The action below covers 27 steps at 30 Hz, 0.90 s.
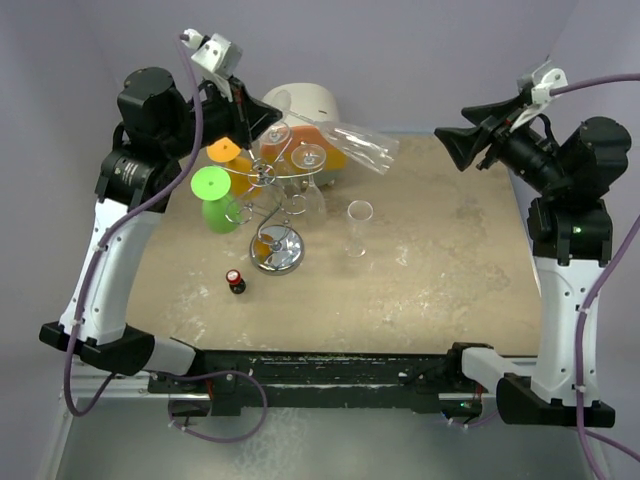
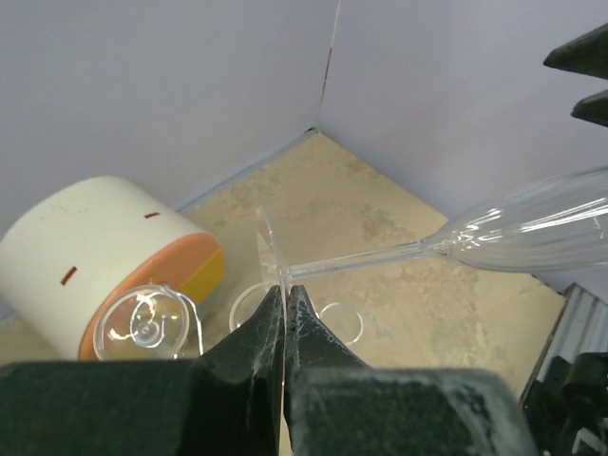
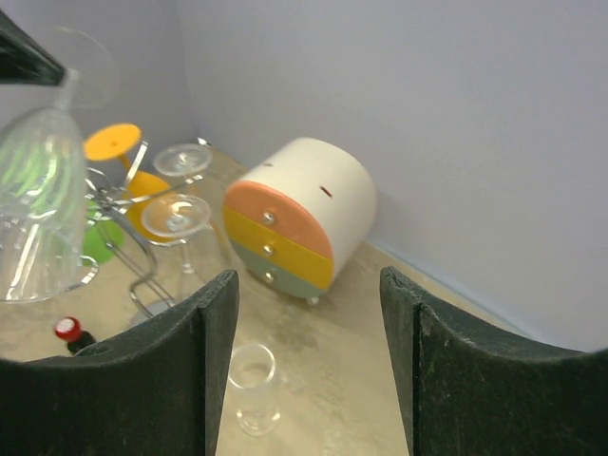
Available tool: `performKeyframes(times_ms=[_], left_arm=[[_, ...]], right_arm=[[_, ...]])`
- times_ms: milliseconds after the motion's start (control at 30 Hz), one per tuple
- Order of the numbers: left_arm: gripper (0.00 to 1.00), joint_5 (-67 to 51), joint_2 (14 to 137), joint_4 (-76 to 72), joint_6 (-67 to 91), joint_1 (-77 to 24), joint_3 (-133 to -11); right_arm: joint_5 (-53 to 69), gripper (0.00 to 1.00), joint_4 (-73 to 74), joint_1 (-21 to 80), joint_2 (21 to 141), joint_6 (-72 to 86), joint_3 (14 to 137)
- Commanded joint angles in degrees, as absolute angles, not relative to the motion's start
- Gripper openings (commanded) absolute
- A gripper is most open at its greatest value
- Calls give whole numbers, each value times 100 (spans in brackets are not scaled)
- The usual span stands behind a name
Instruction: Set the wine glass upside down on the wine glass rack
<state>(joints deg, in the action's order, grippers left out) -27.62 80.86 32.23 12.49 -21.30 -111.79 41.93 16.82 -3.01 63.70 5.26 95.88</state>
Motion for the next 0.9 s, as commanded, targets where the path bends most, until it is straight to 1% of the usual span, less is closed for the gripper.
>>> performKeyframes(times_ms=[0,67,200,300,533,700,867], left_arm=[[0,-2102,7871,3671,-225,-2578,-11514],[0,-1734,7790,3771,-819,-2904,-11443],[0,-1681,7674,3861,-1461,-3199,-11295],[0,-1642,7674,3988,-1864,-3388,-11253],[0,-914,7708,4189,-3024,-4088,-10918],[0,-274,7674,4148,-3777,-4424,-10477],[0,51,7682,4042,-4165,-4655,-10076]], right_arm=[[3554,65,2005,-290,6328,-427,9275],[3483,66,2229,-290,6336,-796,9117],[3455,67,2777,-290,6338,-1616,8739],[3323,68,3036,-290,6284,-1974,8218],[3036,68,2430,-290,5997,-2005,6986],[3018,68,2028,-290,5827,-1846,6573],[3191,69,1953,-290,5893,-1860,6354]])
